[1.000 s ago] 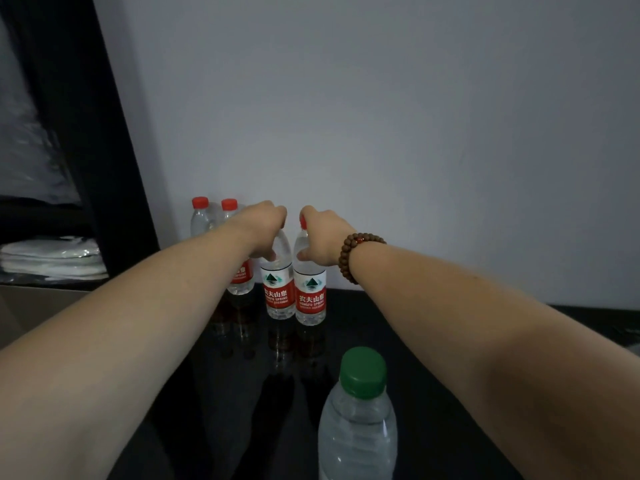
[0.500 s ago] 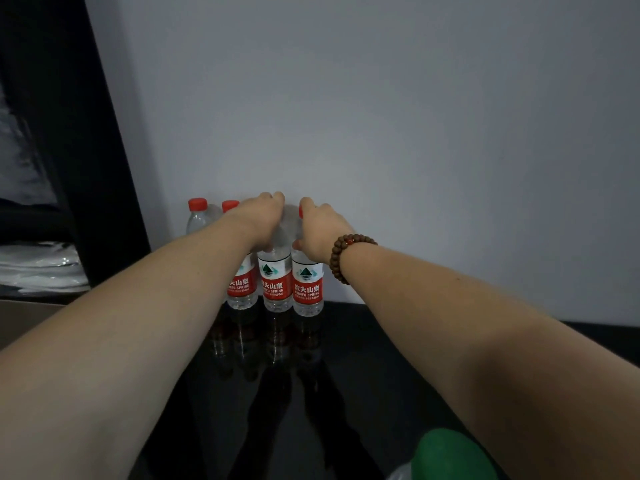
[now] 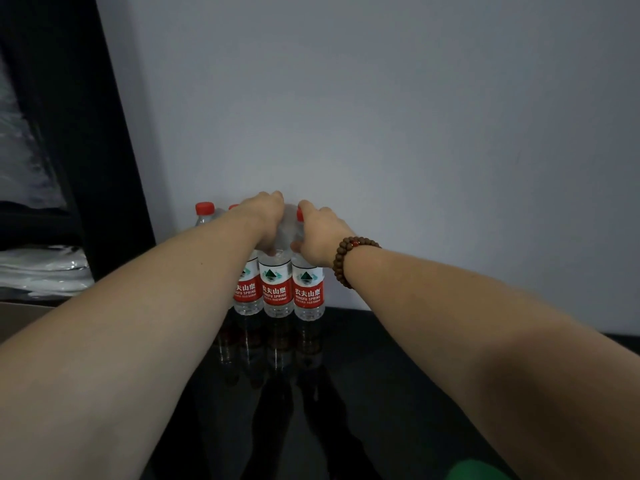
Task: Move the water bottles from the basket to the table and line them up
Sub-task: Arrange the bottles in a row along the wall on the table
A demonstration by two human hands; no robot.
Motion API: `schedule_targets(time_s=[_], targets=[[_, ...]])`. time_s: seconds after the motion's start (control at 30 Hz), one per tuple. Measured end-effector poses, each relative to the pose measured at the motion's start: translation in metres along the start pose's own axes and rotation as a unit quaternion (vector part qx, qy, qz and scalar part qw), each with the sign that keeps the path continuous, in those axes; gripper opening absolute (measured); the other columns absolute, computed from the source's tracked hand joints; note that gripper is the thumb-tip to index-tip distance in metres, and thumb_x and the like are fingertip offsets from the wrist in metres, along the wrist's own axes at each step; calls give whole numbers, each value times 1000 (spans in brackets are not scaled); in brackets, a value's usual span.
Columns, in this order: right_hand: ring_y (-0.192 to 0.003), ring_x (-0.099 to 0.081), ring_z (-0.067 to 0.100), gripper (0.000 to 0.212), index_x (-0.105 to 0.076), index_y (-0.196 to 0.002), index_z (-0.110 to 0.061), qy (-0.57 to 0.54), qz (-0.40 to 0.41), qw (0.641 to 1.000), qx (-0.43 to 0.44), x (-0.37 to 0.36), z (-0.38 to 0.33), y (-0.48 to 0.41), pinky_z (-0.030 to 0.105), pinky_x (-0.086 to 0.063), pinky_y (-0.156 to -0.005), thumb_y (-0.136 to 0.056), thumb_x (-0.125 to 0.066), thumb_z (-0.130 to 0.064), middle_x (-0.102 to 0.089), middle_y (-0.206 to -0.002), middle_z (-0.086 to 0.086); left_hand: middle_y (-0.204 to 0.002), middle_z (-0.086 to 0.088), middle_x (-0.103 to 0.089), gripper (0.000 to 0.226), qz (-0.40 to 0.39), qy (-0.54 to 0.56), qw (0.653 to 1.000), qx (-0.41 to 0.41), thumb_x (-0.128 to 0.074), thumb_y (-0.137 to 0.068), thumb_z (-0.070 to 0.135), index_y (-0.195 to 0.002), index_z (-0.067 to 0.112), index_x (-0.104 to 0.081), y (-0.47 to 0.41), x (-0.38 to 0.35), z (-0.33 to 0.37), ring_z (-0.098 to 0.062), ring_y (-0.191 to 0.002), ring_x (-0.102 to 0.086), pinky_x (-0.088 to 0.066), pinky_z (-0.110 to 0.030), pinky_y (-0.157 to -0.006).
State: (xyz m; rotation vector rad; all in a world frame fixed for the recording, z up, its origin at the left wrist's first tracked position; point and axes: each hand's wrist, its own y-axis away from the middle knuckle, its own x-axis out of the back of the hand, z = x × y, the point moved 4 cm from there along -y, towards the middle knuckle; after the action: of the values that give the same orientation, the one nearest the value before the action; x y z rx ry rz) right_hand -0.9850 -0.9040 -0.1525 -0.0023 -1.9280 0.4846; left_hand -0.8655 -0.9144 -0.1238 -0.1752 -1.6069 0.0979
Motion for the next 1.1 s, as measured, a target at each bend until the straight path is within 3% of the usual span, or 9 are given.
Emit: schedule_targets(time_s=[0.23, 0.33, 0.43, 0.5, 0.6, 0.63, 0.8, 0.97, 1.1], targets=[[-106, -62, 27, 61, -37, -144, -19, -7, -6, 1000, -5, -4, 1, -3, 31, -50, -79, -95, -71, -30, -53, -132, 13, -125, -10, -52, 85, 18, 20, 1000, -11, -93, -70, 16, -137, 11, -42, -4, -3, -3, -30, -110, -60, -53, -37, -84], [-112, -61, 26, 81, -24, -155, -22, -41, -17, 999, -6, 9, 2, 6, 31, -46, -81, -92, -75, -30, -53, -140, 12, -131, -11, -49, 93, 20, 24, 999, -8, -96, -66, 19, -139, 13, -39, 2, 1, -6, -34, -116, -59, -56, -43, -92], [-93, -58, 19, 99, -10, -161, -22, -32, -14, 999, -25, 33, 1, 20, 30, -46, -74, -89, -77, -31, -60, -123, 9, -134, -13, -44, 94, 24, 17, 1000, 7, -95, -66, 17, -140, 13, -38, 20, 14, -5, -36, -115, -60, -56, -41, -91], [-85, -59, 20, 83, -24, -155, -14, 29, -14, 998, -47, 55, 0, 29, 30, -48, -68, -91, -75, -29, -59, -106, 6, -135, -15, -40, 86, 36, -8, 999, 13, -91, -71, 9, -139, 10, -39, 37, 31, -1, -36, -111, -61, -56, -38, -85], [-83, -65, 24, 29, -58, -119, -4, 115, -55, 989, -73, 101, -9, 61, 31, -56, -67, -95, -68, -16, -66, -110, 11, -138, -16, -40, 77, 14, -32, 999, 11, -85, -76, 6, -140, 9, -42, 74, 64, 15, -35, -112, -60, -56, -37, -84], [-86, -69, 26, 24, -61, -114, -2, 125, -82, 985, -82, 116, -13, 74, 32, -60, -72, -95, -69, -14, -68, -109, 11, -137, -15, -44, 73, -3, -46, 999, 9, -86, -79, 13, -139, 9, -45, 88, 76, 24, -33, -113, -61, -55, -36, -85], [-80, -77, 31, 30, -62, -112, 8, 95, -211, 958, -167, 181, -22, 152, 45, -64, -75, -91, -76, -9, -75, -98, 18, -127, -4, -71, 52, -160, -75, 984, -37, -71, -92, 46, -128, 9, -66, 161, 118, 73, -21, -109, -67, -50, -37, -106], [-83, -78, 28, 30, -67, -109, 4, 131, -271, 924, -236, 250, -12, 239, 46, -63, -84, -89, -79, -14, -79, -93, 16, -85, 0, -80, 45, -144, -27, 980, -137, -82, -83, 41, -114, 11, -74, 238, 153, 126, -15, -87, -76, -58, -38, -95], [-93, -77, 29, 34, -68, -113, 6, 125, -297, 897, -304, 291, 16, 305, 41, -63, -85, -88, -79, -14, -78, -99, 19, -94, -6, -79, 41, -150, 31, 971, -182, -80, -87, 34, -117, 8, -72, 288, 160, 169, -15, -80, -74, -60, -29, -81]])
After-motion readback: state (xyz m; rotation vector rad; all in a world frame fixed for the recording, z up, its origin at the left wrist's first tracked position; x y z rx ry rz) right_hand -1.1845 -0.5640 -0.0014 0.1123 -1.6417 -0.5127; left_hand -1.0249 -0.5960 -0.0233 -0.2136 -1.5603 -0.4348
